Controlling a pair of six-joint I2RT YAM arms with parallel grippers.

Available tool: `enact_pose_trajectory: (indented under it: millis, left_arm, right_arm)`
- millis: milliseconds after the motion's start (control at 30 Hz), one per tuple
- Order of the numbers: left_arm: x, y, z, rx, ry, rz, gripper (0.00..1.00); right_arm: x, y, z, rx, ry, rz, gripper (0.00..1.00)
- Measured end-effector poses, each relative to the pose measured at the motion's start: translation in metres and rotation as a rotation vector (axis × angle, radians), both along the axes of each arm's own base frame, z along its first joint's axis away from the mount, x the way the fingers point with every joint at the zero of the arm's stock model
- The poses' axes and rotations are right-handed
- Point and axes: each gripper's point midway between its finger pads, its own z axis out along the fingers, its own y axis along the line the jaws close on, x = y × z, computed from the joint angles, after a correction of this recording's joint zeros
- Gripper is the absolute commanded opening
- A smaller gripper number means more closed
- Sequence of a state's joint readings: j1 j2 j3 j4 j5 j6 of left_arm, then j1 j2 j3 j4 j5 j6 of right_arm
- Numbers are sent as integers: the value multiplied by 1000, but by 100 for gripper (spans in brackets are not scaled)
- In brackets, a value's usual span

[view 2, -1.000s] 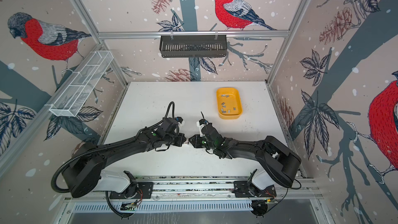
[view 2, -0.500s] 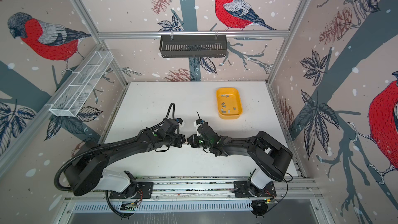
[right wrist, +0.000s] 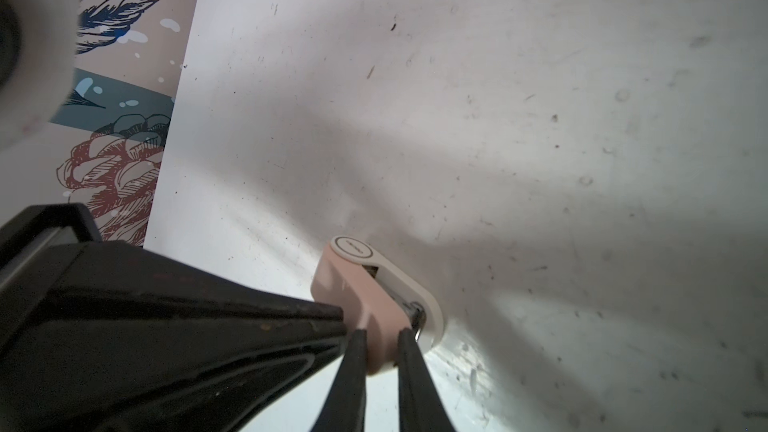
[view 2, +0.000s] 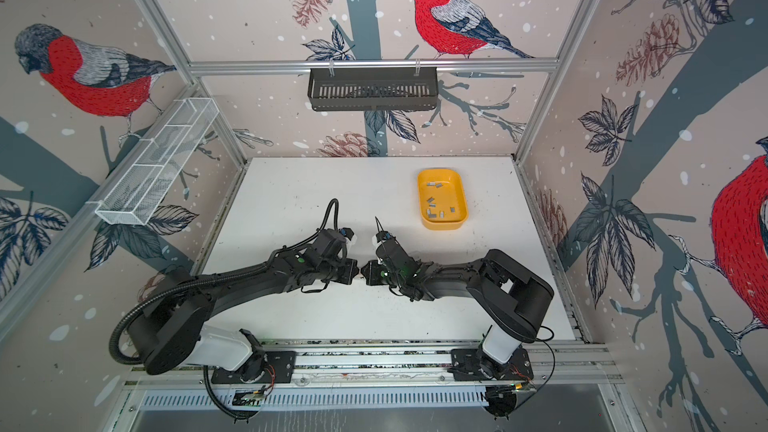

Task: Load the staples into the stapler
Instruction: 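Press the pink stapler's top shut with the right gripper while the left holds it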

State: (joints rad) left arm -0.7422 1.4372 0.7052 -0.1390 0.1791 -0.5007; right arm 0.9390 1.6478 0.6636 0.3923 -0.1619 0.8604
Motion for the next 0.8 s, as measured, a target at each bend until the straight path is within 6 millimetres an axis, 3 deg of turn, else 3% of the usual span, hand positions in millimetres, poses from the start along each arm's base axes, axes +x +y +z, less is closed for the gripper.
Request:
enact_pose_trajectory:
  millis: [800]
  left_arm:
    - [-1, 0, -5, -17, -11, 6, 8]
  right_arm:
    - [2, 1, -5, 2, -27, -24, 13]
